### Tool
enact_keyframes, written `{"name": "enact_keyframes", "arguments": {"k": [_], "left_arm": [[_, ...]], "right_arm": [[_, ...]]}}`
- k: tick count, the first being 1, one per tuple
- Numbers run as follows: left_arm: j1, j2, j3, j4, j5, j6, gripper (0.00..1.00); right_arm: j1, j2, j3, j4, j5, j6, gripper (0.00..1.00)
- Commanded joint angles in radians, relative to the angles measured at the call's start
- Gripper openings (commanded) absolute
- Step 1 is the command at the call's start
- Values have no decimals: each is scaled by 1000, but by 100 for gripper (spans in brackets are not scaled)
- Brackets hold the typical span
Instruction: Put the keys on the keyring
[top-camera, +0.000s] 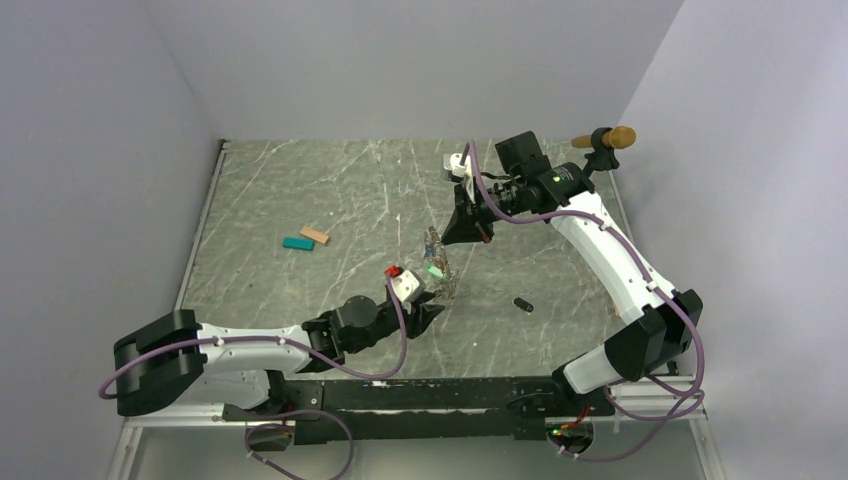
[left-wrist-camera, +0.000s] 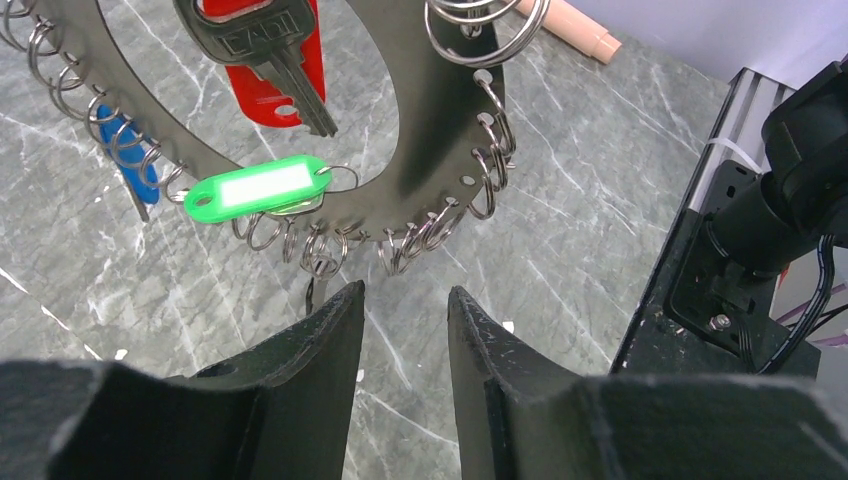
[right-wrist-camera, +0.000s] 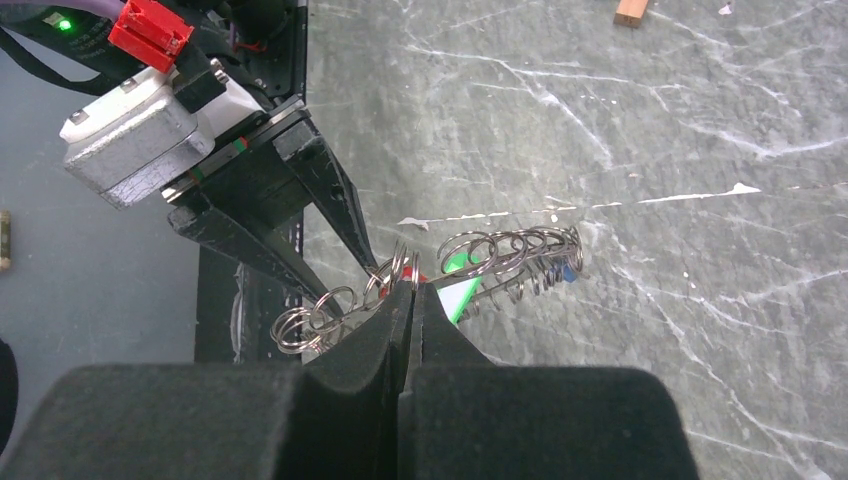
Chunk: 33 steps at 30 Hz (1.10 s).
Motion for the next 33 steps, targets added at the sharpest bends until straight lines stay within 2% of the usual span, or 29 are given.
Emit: {"name": "enact_keyframes", "arguments": {"k": [1,7,14,22,23,25,27,33], "left_arm": [[-6,12,41,45,8,-15,42],[-6,52,62,73,23,-20,45],[-6,74,87,77,18,-10,39],[-6,113,111,90,7,-23,39],[-6,116,113,92,8,-23,36],[-6,121,115,92,4,-25,22],[-6,119,114,96,2,-24,2],[-6,72,90,89,18,-5,0]], "right_arm": [[-6,-28,11,37,-37,12,0],[-6,-28,10,37,-38,10,0],[-8,-28,9,36,-41,10,0],[-8,-28,9,36,-43,10,0],[-9,-28,10,36,-43,10,0],[-9,-27,10,35,-44,7,0],[-9,-28,10,35,-44,7,0],[-10,-28,7,34,-42,5,0]]}}
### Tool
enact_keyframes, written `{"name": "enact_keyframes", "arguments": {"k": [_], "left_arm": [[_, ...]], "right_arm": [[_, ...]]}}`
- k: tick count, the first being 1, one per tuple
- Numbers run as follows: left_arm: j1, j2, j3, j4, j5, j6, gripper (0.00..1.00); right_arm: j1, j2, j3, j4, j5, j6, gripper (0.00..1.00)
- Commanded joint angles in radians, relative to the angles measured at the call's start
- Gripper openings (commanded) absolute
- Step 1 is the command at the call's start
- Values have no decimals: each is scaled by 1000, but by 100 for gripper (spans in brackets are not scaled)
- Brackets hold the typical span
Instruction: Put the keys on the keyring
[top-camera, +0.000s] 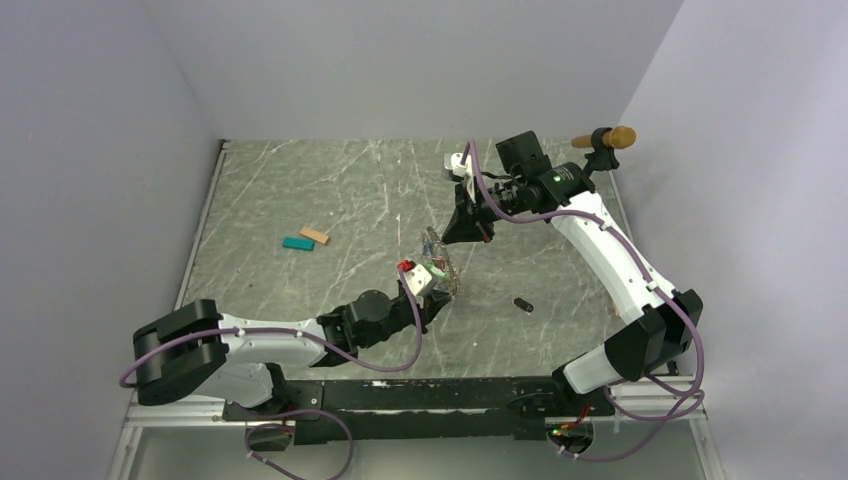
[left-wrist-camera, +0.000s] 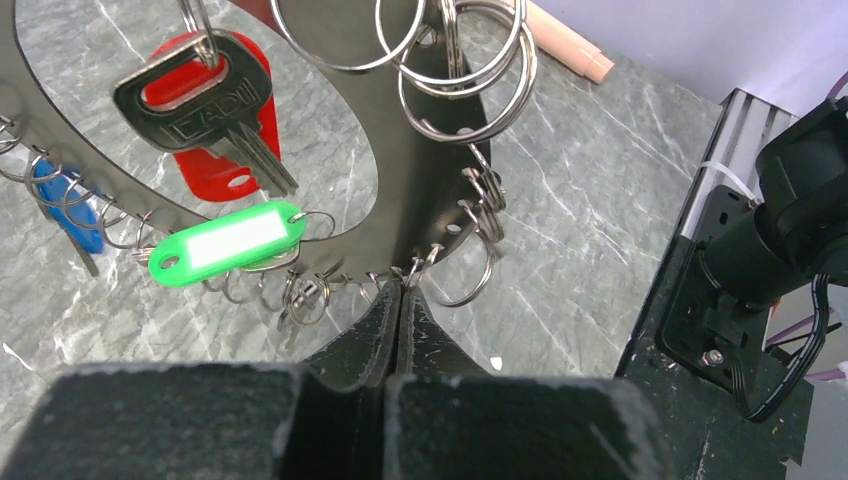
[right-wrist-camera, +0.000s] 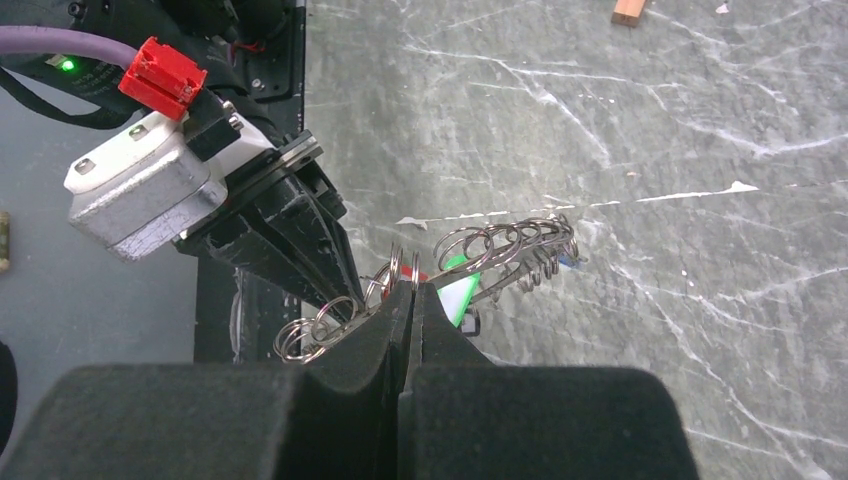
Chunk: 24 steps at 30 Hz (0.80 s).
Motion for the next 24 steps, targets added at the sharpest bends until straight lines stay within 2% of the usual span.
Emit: {"name": "enact_keyframes", "arguments": {"k": [1,5,9,13,17,24], "left_arm": [[-5,-62,10,31,26,7,0],[5,-161,24,-126,106,-45,0],[44,-263,41,-292,273,-137,0],[122,-333,33,-389,454,-245,0],[226,-361,17,-409,644,-374,0],[359,-300,38,-381,904,-575,0]], "right_arm": [[-7,-28,5,33,-39,2,0],[-12,-41,-24,45,-22,-4,0],[-24,-43,-64,73,-10,13,0],[-36,-31,-87,90,-9,27,3],[-47,-32,-105,93,-18,24,13],[-68,-61,-113,61,-35,-32,38]]}}
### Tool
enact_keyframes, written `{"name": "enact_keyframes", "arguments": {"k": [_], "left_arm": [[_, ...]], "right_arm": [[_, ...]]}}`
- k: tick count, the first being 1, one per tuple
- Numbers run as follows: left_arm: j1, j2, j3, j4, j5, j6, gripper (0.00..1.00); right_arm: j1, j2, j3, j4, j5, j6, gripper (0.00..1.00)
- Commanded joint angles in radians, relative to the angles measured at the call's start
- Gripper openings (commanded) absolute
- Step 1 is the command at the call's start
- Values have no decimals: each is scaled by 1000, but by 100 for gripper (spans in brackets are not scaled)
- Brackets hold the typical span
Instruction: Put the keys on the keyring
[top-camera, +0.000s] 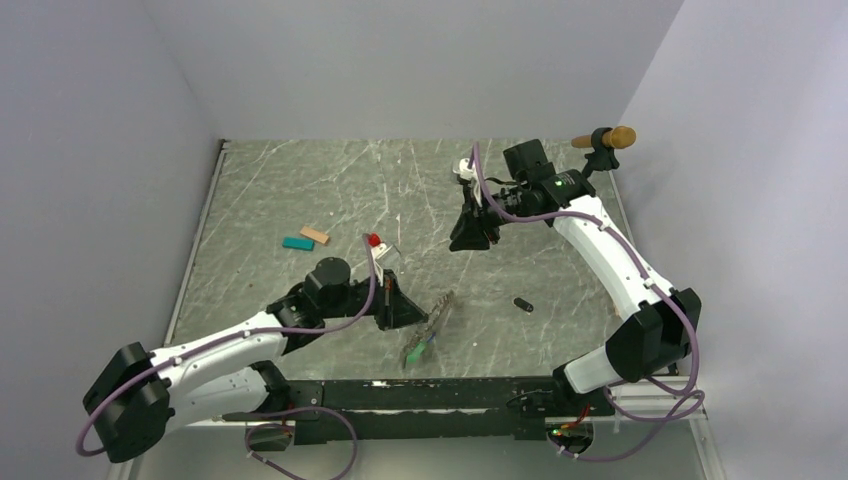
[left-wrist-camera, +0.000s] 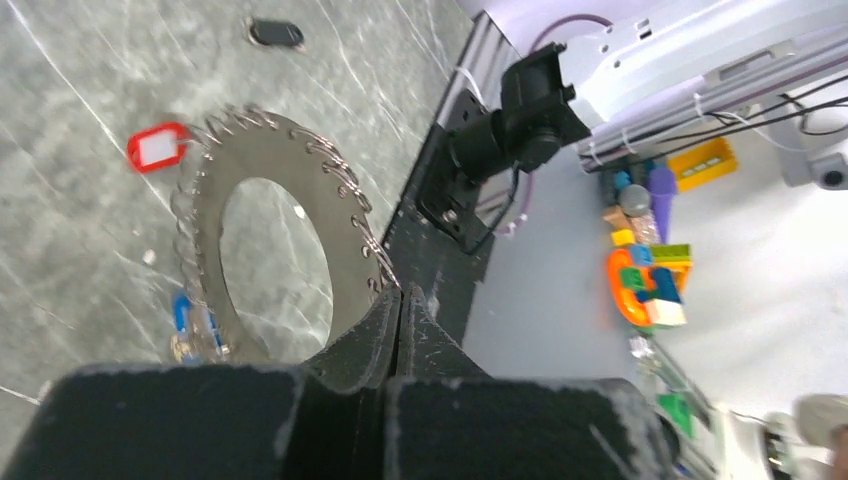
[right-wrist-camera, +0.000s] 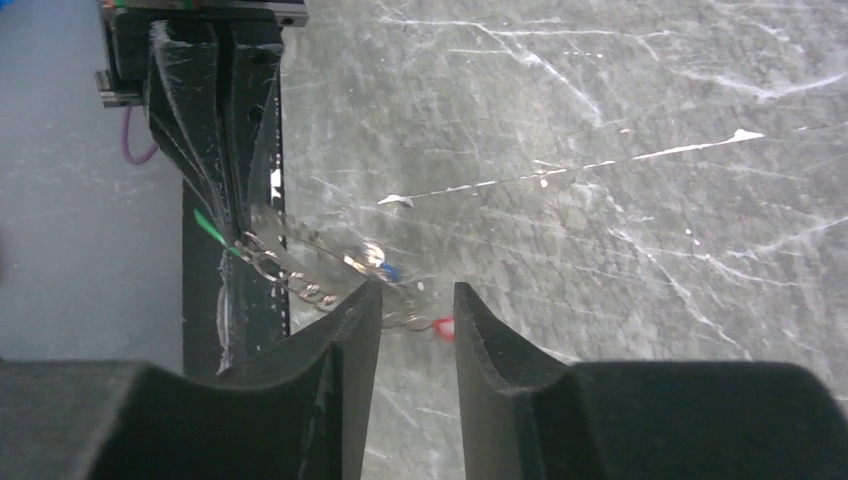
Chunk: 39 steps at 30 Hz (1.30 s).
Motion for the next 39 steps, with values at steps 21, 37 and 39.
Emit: {"name": "enact_keyframes", "arguments": {"k": [21,37,39], "left_arm": [[140,158,397,-637,218,255,0],[-7,284,785,-1147,-197,785,0],[-9,275,806,-1167,-230,814,0]], "right_arm": [[133,58,-58,-398,-309,-789,53],[149,118,22,-249,-314,-538,46],[134,107,16,-257,-329,-548,46]]}}
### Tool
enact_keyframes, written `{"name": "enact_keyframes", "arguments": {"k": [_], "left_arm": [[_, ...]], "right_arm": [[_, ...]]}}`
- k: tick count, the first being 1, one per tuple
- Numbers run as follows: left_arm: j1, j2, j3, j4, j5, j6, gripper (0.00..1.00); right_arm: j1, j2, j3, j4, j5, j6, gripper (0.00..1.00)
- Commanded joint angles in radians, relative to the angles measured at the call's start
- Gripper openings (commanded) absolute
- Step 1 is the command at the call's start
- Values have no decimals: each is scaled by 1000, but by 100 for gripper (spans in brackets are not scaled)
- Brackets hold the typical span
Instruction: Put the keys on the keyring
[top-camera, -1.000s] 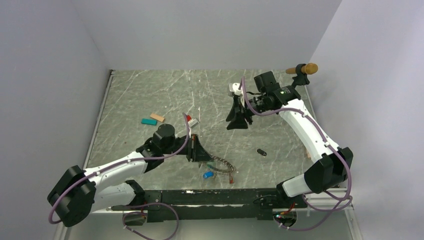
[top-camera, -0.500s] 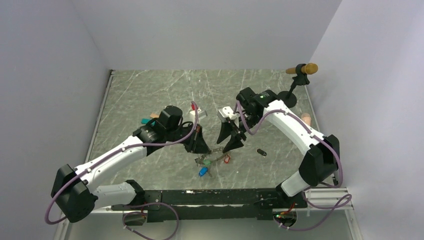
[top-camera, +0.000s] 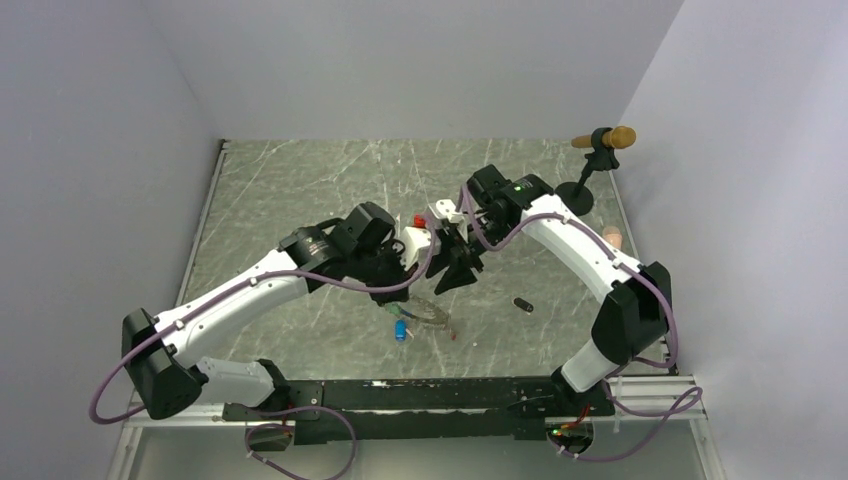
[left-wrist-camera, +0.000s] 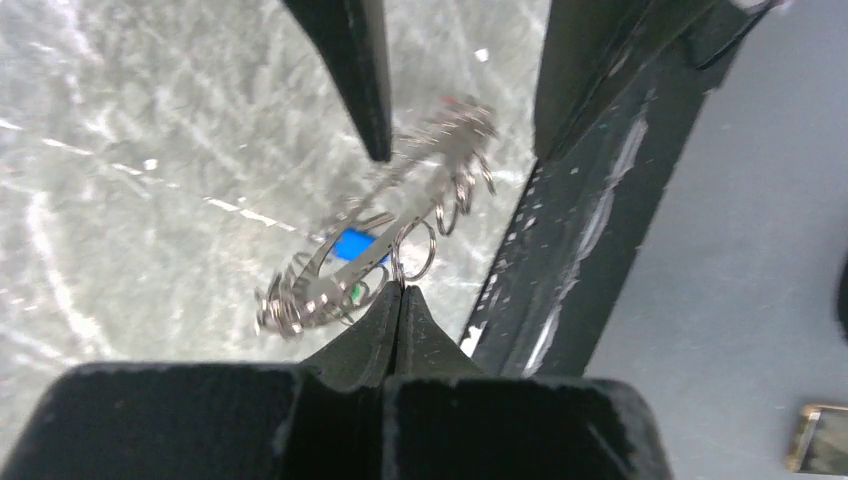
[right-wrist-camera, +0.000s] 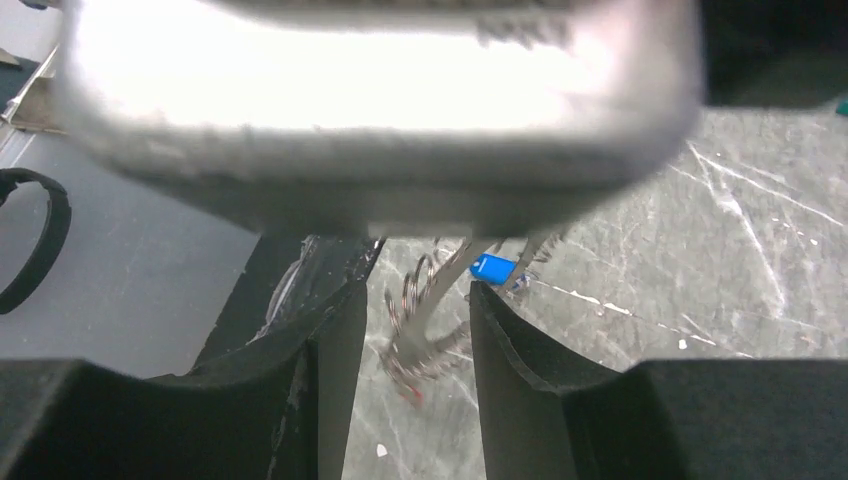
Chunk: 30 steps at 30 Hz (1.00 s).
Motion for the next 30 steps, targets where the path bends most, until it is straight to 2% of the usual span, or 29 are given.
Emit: {"name": "enact_keyframes", "arguments": {"k": [1,5,12,16,22,30], "left_arm": [[-12,-26,91,-88,-134,149,0],[-12,-58,140,-98,-203,203,0],[-60,-95,225,-99,-312,310,0],[-100,-141,143,17,-311,369,0],[-172,-239,-91,253,-320,470,0],[-174,-220,-115,308,-291,404,0]], "right_arm": [[-33,-17,30,10,-73,5,46],[-85,-34,59,-34,-127,-12,47],[-89,-72,52,11,-149,47,47],[-88,-76,38,75,-134,112,46],[-80,-94,-2,148,-122,177,46],[-21,-114,-107,325,-93,315,44]]}}
